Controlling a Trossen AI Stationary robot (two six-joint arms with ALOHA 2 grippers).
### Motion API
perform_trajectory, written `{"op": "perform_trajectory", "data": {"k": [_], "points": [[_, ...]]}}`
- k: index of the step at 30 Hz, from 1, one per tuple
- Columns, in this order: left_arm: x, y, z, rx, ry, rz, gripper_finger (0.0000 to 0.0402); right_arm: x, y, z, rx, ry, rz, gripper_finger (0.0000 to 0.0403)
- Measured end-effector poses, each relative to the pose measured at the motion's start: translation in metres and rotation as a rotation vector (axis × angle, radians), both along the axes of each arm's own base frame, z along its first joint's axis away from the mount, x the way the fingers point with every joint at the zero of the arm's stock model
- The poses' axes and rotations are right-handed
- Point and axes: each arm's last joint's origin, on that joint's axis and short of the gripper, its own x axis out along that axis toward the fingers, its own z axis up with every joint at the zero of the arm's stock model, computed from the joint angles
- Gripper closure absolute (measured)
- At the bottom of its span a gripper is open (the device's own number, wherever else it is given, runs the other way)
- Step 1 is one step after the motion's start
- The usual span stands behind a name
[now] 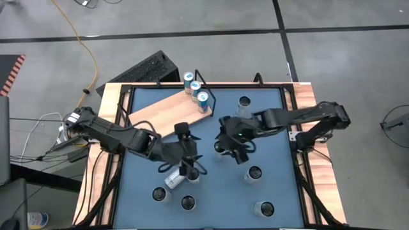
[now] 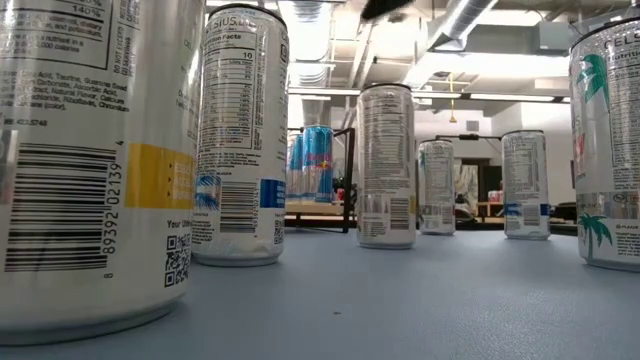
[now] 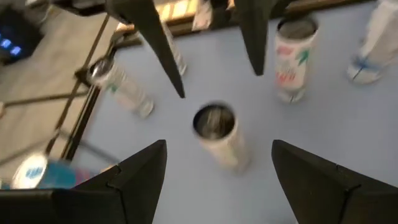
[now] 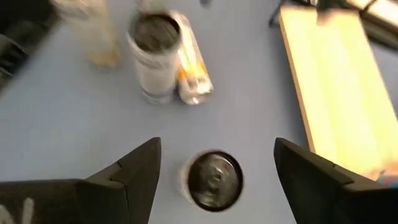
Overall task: Place canned beverage on shelf
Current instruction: Put the top right white and yellow soda can on the shelf
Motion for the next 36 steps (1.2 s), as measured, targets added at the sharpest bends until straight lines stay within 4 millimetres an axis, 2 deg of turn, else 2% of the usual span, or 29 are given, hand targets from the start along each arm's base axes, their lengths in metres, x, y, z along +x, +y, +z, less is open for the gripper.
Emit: {"op": "perform_trajectory", "data": {"k": [2, 7, 12, 15, 19, 23, 27, 30, 33, 36], "points": [[0.009, 0.003, 0.0, -0.004, -0.024, -0.056, 0.0125, -0.012, 0.007, 0.017, 0.027, -0.051, 0.011, 0.0107], [0.036, 0.017, -0.014, 0.009, -0.03, -0.134, 0.0125, -0.056, 0.021, 0.058, 0.132, -0.188, 0.026, 0.0107], [0.065, 0.03, -0.038, 0.011, -0.038, -0.152, 0.0125, -0.092, 0.035, 0.079, 0.194, -0.264, 0.004, 0.0107], [0.077, 0.035, -0.053, 0.042, -0.007, -0.149, 0.0125, -0.106, 0.046, 0.084, 0.187, -0.298, 0.011, 0.0107], [0.085, 0.042, -0.06, 0.021, -0.013, -0.16, 0.0125, -0.114, 0.06, 0.077, 0.16, -0.291, 0.004, 0.0107], [0.088, 0.047, -0.05, -0.02, -0.1, -0.203, 0.0125, -0.117, 0.071, 0.068, 0.17, -0.264, 0.005, 0.0107], [0.091, 0.051, -0.04, -0.063, -0.203, -0.276, 0.0125, -0.117, 0.078, 0.05, 0.151, -0.221, -0.022, 0.0107], [0.091, 0.058, -0.049, -0.087, -0.21, -0.29, 0.0125, -0.118, 0.082, 0.041, 0.152, -0.201, -0.053, 0.0107], [0.079, 0.067, -0.071, -0.114, -0.186, -0.241, 0.0125, -0.12, 0.087, 0.034, 0.174, -0.176, -0.061, 0.0107], [0.049, 0.075, -0.07, -0.1, -0.205, -0.156, 0.0125, -0.124, 0.092, 0.031, 0.203, -0.158, -0.066, 0.0107]]}}
